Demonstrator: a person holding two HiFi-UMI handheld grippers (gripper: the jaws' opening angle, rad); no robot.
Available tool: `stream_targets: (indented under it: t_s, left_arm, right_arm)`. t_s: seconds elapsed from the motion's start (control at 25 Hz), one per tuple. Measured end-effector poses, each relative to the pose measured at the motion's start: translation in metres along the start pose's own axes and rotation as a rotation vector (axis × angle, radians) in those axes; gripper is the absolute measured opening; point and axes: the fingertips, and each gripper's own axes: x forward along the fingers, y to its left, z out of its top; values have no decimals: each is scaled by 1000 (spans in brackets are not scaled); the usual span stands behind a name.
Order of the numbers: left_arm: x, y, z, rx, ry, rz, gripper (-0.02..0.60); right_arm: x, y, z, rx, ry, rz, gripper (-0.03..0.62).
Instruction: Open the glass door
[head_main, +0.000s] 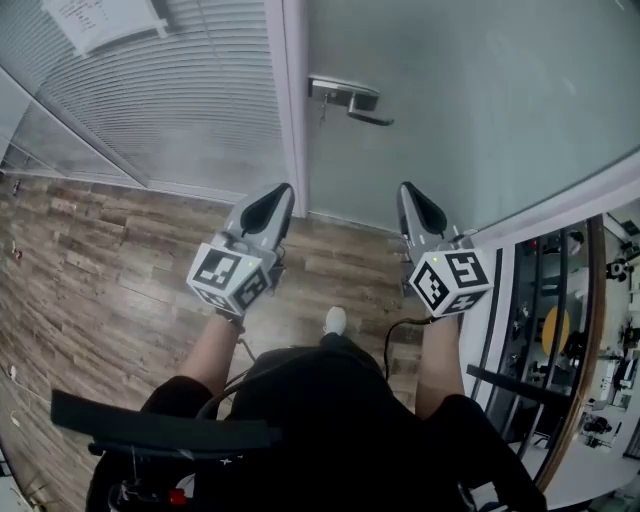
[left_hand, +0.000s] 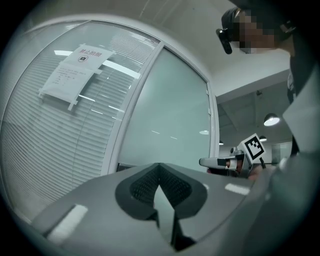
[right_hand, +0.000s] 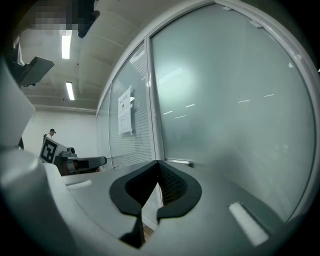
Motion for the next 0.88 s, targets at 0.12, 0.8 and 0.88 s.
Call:
stream_targets:
  t_s: [0.12,0.8,0.88]
  left_arm:
    - [22,2,-5,1,9,24,2]
    - [75,28,-11,10,24,96,2]
    - [77,34,-9,3,21,79,2]
  right_arm:
    - [16,-17,-5,-16,22,24,2]
    - [98,-68,-40,-164,125,37,3]
    - [105,-68,-40,-206,134,13,3]
